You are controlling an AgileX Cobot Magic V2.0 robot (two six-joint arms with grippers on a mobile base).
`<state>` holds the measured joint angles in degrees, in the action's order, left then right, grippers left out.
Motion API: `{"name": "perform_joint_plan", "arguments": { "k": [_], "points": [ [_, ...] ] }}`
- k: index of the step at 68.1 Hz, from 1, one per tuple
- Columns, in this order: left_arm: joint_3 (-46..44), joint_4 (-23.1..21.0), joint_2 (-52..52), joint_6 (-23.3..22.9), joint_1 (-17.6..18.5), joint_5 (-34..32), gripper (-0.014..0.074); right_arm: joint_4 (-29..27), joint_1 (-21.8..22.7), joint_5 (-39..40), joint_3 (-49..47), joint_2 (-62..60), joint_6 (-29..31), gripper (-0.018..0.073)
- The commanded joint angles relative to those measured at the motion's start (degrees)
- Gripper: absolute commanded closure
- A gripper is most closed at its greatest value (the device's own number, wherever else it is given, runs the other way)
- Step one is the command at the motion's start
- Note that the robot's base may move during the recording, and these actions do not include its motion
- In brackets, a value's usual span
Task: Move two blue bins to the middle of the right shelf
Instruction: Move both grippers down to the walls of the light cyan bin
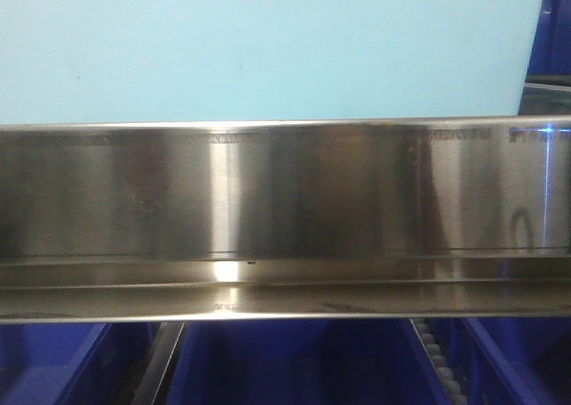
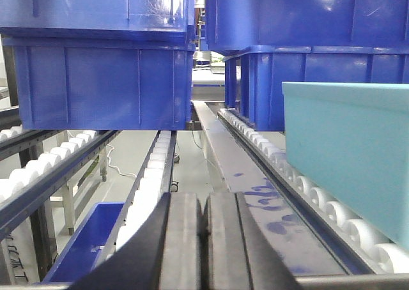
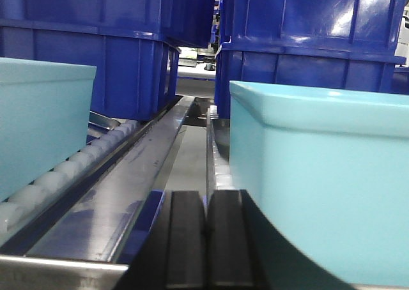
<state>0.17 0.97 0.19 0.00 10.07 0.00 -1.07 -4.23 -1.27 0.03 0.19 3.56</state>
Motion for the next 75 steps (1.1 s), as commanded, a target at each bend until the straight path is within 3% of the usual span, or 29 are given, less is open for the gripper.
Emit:
{"name": "perform_joint_plan", "arguments": {
  "k": [1, 75],
  "points": [
    [-0.2, -0.3, -0.2, 0.0, -0.1, -1.0, 0.0697, -0.1, 0.2, 0.9, 0.0, -0.2, 0.0, 0.0725],
    [-0.2, -0.3, -0.2, 0.0, -0.1, -2.4, 0.0697, -0.1, 0.2, 2.7, 0.0, -0.2, 0.0, 0.0725]
  ]
}}
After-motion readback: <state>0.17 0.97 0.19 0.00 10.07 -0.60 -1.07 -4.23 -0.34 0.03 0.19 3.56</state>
